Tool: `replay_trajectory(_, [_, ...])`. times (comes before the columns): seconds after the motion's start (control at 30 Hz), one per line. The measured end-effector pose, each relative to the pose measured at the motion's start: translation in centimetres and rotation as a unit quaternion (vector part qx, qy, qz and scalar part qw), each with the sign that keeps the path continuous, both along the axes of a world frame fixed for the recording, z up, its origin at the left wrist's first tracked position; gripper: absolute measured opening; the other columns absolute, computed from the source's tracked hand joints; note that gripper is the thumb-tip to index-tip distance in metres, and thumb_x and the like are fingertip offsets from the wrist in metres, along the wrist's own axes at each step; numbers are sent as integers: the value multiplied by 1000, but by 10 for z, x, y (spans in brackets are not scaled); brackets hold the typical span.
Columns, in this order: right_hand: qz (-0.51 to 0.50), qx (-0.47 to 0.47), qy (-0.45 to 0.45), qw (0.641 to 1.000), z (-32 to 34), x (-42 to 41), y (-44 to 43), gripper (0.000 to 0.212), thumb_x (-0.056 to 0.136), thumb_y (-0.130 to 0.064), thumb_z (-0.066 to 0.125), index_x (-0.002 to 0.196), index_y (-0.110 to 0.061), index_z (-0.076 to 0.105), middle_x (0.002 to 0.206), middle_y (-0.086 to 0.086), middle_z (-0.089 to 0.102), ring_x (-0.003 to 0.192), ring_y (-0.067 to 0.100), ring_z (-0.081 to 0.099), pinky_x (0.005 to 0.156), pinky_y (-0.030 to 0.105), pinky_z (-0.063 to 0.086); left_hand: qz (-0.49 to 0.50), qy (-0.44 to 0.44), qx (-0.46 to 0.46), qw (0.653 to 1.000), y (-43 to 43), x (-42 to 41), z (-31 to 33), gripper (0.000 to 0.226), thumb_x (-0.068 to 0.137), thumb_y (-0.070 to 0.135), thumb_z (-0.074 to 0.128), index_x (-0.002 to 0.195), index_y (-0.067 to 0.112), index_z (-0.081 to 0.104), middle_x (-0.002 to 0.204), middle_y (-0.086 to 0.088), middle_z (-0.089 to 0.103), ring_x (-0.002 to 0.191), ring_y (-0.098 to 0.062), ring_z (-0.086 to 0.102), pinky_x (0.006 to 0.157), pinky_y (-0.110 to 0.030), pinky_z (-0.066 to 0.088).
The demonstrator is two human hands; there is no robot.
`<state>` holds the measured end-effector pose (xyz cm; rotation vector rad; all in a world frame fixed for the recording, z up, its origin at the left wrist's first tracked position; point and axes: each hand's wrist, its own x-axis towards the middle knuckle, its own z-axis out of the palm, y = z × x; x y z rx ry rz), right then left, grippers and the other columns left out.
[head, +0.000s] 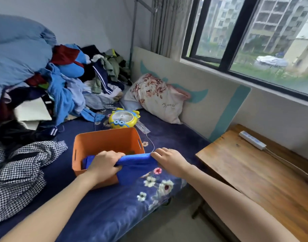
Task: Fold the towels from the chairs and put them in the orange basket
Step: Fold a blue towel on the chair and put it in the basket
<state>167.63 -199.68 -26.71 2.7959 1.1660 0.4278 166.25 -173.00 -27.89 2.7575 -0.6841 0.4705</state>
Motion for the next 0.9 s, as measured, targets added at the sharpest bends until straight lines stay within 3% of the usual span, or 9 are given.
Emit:
replay_trajectory(0.1, [22, -7, 39, 999, -20, 20, 9, 40, 61, -11, 71, 99, -9, 57, 86, 8, 64, 70, 29, 64, 48, 33, 52, 48, 60, -1, 997, 8, 5, -17, 39, 61, 35, 45, 89, 22, 70, 69, 0, 68, 64, -25, 66, 58, -31, 52])
replay_trajectory(0.23, [61, 13, 62, 996, -35, 52, 22, 41, 56, -12, 75, 92, -11, 55, 76, 3, 62, 61, 25, 61, 43, 25, 47, 57, 71, 9, 996, 12, 21, -20, 28, 48, 27, 58, 74, 25, 68, 58, 10, 64, 52, -13, 64, 45, -18, 46])
replay_trajectory(0.37, [64, 46, 73, 994, -47, 96, 35, 47, 53, -14, 75, 91, -16, 48, 71, -1, 60, 55, 19, 59, 39, 20, 42, 60, 59, -1, 996, 28, 71, -33, 31, 56, 29, 50, 79, 21, 70, 68, 10, 69, 61, -11, 66, 51, -17, 49])
replay_trajectory(0.5, [24, 56, 149, 987, -65, 153, 48, 40, 61, -14, 62, 99, -16, 47, 78, 2, 62, 62, 24, 61, 42, 26, 48, 72, 79, 13, 994, 36, 132, -50, 37, 42, 26, 62, 78, 22, 73, 71, 14, 69, 65, -5, 64, 49, -13, 46])
replay_trajectory(0.57, [-15, 43, 199, 979, -70, 182, 57, 36, 75, -12, 56, 111, -13, 52, 92, 7, 63, 80, 29, 61, 56, 35, 53, 80, 108, -2, 991, 40, 164, -60, 37, 42, 26, 63, 77, 23, 73, 70, 15, 69, 64, -5, 65, 49, -12, 45])
replay_trajectory(0.67, [-69, 13, 253, 965, -77, 217, 73, 38, 89, -13, 46, 127, -12, 46, 115, 9, 56, 105, 29, 53, 78, 41, 48, 86, 156, -30, 984, 50, 201, -82, 36, 55, 13, 76, 91, 16, 72, 84, 6, 72, 78, -13, 68, 61, -23, 52])
replay_trajectory(0.77, [-90, 3, 290, 953, -89, 253, 91, 35, 91, -12, 43, 126, -12, 45, 116, 10, 55, 107, 29, 51, 78, 38, 44, 133, 243, -77, 958, 62, 233, -102, 38, 83, 12, 59, 121, 17, 61, 116, 2, 64, 110, -19, 57, 86, -30, 45])
replay_trajectory(0.9, [-113, -24, 325, 939, -109, 285, 108, 32, 91, -13, 42, 123, -15, 45, 113, 8, 54, 107, 28, 51, 76, 38, 45, 150, 334, -133, 921, 74, 258, -127, 30, 87, 12, 52, 114, 18, 63, 110, -2, 64, 106, -21, 56, 87, -37, 46])
